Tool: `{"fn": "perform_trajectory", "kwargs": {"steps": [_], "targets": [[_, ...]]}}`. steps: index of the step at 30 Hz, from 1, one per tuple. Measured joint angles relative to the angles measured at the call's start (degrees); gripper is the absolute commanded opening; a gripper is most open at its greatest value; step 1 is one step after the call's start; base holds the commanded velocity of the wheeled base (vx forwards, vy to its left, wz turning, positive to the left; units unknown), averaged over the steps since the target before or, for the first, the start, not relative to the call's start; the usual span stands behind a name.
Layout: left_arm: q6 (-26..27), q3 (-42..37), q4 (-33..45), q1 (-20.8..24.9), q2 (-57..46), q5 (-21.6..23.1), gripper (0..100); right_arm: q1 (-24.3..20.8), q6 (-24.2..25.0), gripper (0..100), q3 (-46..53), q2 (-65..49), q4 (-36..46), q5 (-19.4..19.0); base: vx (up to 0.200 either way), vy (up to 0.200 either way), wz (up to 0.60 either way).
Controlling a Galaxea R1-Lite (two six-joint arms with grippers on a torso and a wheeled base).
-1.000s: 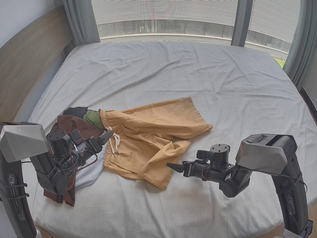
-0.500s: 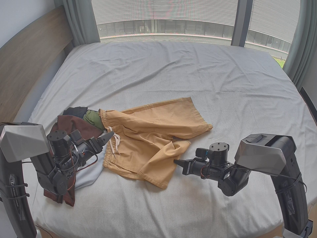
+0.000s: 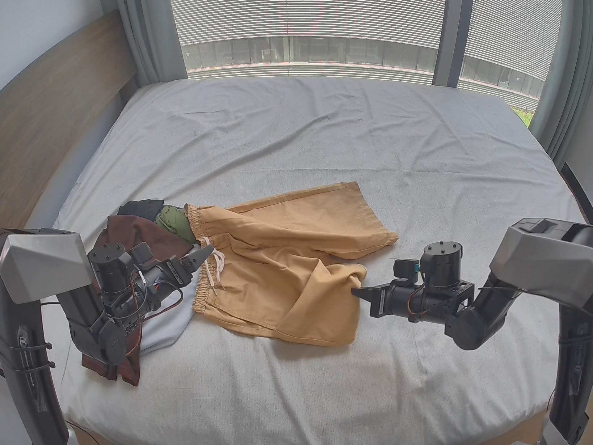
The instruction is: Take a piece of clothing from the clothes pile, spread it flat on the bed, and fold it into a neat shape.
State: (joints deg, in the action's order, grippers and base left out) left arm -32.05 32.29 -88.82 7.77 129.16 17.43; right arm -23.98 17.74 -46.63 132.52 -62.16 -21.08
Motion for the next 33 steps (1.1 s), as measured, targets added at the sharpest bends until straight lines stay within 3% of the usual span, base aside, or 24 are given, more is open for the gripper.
{"fn": "perform_trajectory", "kwargs": {"steps": [15, 23, 33], "targets": [[0.0, -0.2, 0.0, 0.4, -0.2, 0.0, 100, 8.4, -3.0, 0, 1.5, -12.5, 19.5, 0.4, 0.0, 0.0, 0.0], [0.0, -0.5, 0.0, 0.7, -0.2, -0.1, 100, 9.3, -3.4, 0, 1.6, -12.0, 20.6, 1.0, 0.0, 0.0, 0.0], [0.0, -0.9, 0.0, 0.9, -0.2, 0.0, 100, 6.9, -3.2, 0, 4.2, -6.4, 18.4, 3.8, 0.0, 0.0, 0.0]]}}
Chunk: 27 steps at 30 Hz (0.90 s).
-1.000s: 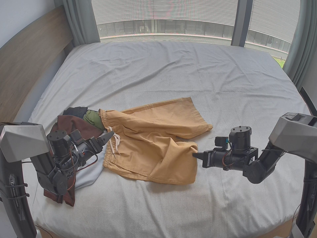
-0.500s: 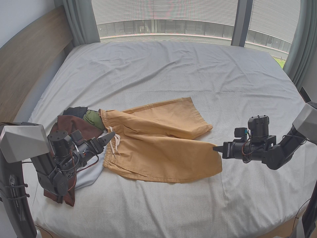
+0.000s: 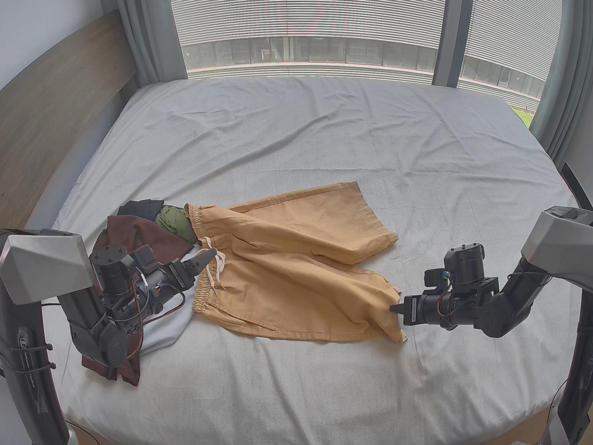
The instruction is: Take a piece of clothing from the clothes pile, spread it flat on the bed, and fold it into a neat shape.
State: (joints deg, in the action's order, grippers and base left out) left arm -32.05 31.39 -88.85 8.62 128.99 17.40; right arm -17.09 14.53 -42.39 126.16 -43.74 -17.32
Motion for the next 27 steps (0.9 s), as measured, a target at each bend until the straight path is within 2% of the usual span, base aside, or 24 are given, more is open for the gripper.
{"fn": "perform_trajectory", "kwargs": {"steps": [5, 6, 12, 18, 27], "targets": [[0.0, -0.1, 0.0, 0.0, 0.1, 0.0, 100, -0.3, 0.0, 0, 0.8, 1.9, -3.9, 0.9, 0.0, 0.0, 0.0], [0.0, -0.1, 0.0, 0.0, 0.1, 0.0, 100, -0.3, 0.0, 100, 0.9, 2.3, -4.9, 1.0, 0.0, 0.0, 0.0], [0.0, -0.1, 0.0, 0.2, 0.3, 0.0, 100, 0.0, 1.3, 100, 1.2, 3.5, -7.5, 2.2, 0.0, 0.0, 0.0], [0.0, -0.1, 0.0, 0.3, 0.3, 0.0, 100, 1.1, 5.6, 100, 1.0, 3.4, -10.2, 2.6, 0.0, 0.0, 0.0], [0.1, -0.1, 0.0, 0.4, 0.3, 0.0, 100, 2.7, 17.8, 100, -1.3, 3.2, -9.5, 2.6, 0.0, 0.0, 0.0]]}}
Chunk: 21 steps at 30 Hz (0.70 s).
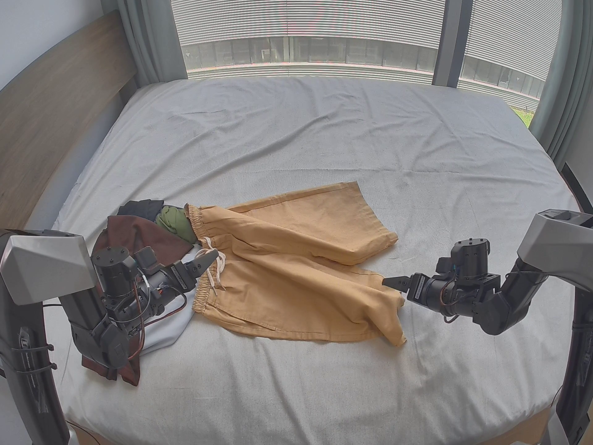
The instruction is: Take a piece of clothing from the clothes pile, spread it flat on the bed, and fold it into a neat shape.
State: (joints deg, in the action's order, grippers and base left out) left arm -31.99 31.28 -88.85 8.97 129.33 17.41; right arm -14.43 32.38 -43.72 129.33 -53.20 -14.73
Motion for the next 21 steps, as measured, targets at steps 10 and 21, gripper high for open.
{"fn": "perform_trajectory", "kwargs": {"steps": [10, 21], "targets": [[0.0, 0.0, 0.0, 0.0, 0.0, 0.0, 100, 1.2, 9.8, 100, -7.1, 4.5, 3.3, 0.0, 0.0, 0.0, 0.0], [0.0, 0.0, 0.0, 0.0, -0.2, 0.0, 100, 1.3, 12.6, 100, -11.5, 9.7, 3.4, 0.1, 0.0, 0.0, 0.0]]}}
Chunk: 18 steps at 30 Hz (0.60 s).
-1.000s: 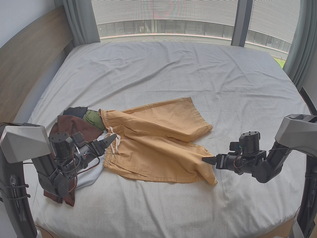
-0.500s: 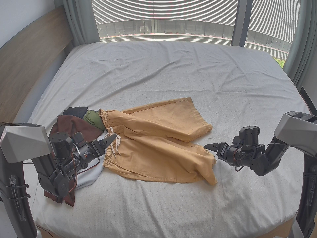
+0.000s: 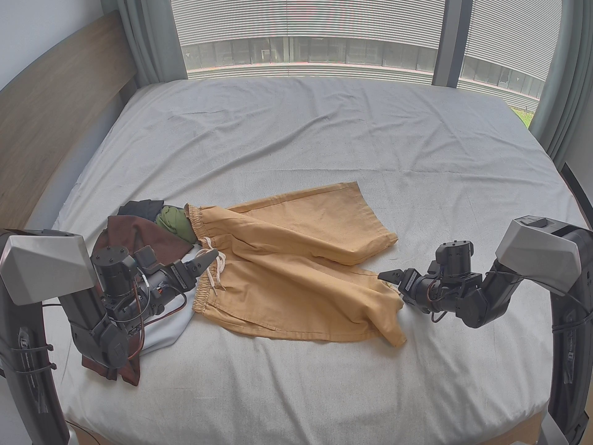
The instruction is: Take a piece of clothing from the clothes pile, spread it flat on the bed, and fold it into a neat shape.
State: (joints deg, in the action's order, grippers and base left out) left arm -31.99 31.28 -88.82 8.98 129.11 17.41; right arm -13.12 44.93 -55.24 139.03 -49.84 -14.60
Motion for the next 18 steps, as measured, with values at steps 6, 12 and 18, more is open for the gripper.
{"fn": "perform_trajectory", "kwargs": {"steps": [6, 12, 18], "targets": [[0.0, 0.1, 0.0, 0.0, -0.1, 0.0, 100, 0.0, 0.3, 0, -1.2, 0.9, 1.5, 0.2, 0.0, 0.0, 0.0], [0.0, 0.2, 0.0, 0.0, -0.2, 0.0, 100, -0.1, 0.4, 0, -1.6, 1.2, 1.8, 0.0, 0.0, 0.0, 0.0], [0.0, 0.2, 0.0, -0.1, -0.3, 0.0, 100, 0.6, 0.1, 0, -1.9, 0.9, 1.6, 0.1, 0.0, 0.0, 0.0]]}}
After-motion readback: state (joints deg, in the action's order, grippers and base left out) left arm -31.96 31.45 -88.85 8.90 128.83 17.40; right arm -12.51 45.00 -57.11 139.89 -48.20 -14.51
